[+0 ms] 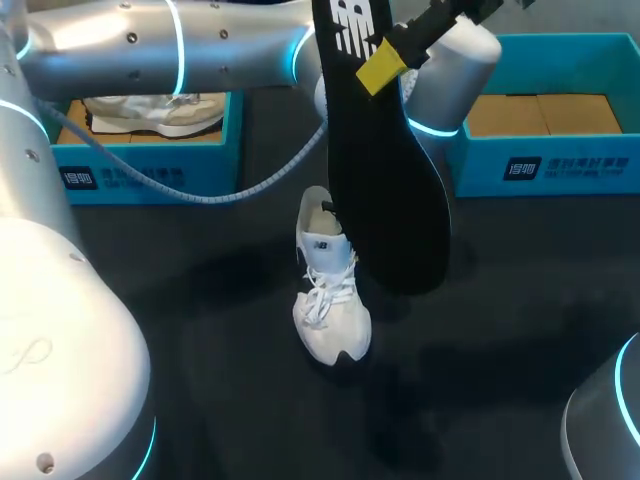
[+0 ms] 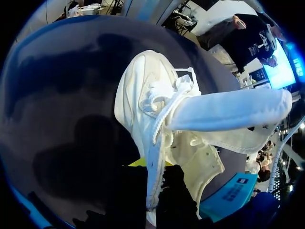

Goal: Take the shoe out of the shoebox, open the shoe tongue, remove and reinsert the insole, then place the shoe into the shoebox

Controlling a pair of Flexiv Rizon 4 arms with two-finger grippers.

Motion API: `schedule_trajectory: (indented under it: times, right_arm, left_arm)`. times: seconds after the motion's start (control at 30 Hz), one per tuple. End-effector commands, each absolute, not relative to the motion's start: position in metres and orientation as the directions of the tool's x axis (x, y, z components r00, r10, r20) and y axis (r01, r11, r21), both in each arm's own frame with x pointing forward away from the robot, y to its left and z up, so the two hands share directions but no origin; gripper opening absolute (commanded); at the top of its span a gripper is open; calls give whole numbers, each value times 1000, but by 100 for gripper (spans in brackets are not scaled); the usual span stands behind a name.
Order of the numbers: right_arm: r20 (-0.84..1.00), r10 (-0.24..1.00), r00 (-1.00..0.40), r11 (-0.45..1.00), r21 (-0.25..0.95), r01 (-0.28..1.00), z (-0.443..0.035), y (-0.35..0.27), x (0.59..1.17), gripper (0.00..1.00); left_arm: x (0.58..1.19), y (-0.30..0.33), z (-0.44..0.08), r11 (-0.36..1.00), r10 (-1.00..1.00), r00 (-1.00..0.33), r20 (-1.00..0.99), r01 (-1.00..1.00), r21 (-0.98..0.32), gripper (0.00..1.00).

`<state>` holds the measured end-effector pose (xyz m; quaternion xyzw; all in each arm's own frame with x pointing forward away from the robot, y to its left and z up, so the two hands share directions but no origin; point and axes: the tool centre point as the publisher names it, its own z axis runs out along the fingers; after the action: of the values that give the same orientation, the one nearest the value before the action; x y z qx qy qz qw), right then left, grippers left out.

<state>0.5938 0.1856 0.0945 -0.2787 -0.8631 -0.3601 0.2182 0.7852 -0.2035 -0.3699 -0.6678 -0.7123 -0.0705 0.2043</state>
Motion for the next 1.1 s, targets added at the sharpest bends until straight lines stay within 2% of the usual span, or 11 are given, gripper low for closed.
schedule_trajectory:
  times: [0.03,0.23,0.33,0.37,0.43,0.47,0.5,0.53,0.57,0.6,1.1]
  right_arm:
    - [578,326,-748,587,497,639,95,187,595,0]
    - [578,326,-748,587,497,639,95,187,595,0]
    - [578,326,-748,587,497,639,95,187,595,0]
    - [578,326,-748,587,497,639,95,187,595,0]
    - [578,326,-748,587,497,639,95,187,595,0]
    - [578,326,-748,587,497,639,95,187,595,0]
    - [578,326,-748,587,497,639,95,187,595,0]
    - [578,326,-748,587,497,639,95,187,595,0]
    - [578,326,-748,587,497,639,95,187,595,0]
    - [578,326,-748,587,497,639,95,187,595,0]
    - [578,326,-748,587,497,639,95,187,595,0]
  left_arm:
    - [783,-205,-375,95,919,-18,393,979,-177,0]
    - [781,-205,-381,102,919,-19,394,976,-190,0]
    - [780,-205,-381,101,921,-18,388,976,-195,36]
    - [780,-205,-380,100,922,-17,387,976,-195,44]
    - [780,-206,-379,96,923,-14,384,976,-194,49]
    - [780,-206,-378,93,925,-11,380,976,-197,55]
    - [781,-206,-377,91,926,-10,376,976,-198,67]
    - [782,-206,-377,91,928,-10,373,976,-199,70]
    - [783,-206,-374,90,931,-12,364,976,-199,90]
    - [783,-205,-371,89,934,-13,357,976,-198,100]
    - [803,-215,-314,106,983,-87,164,989,-108,100]
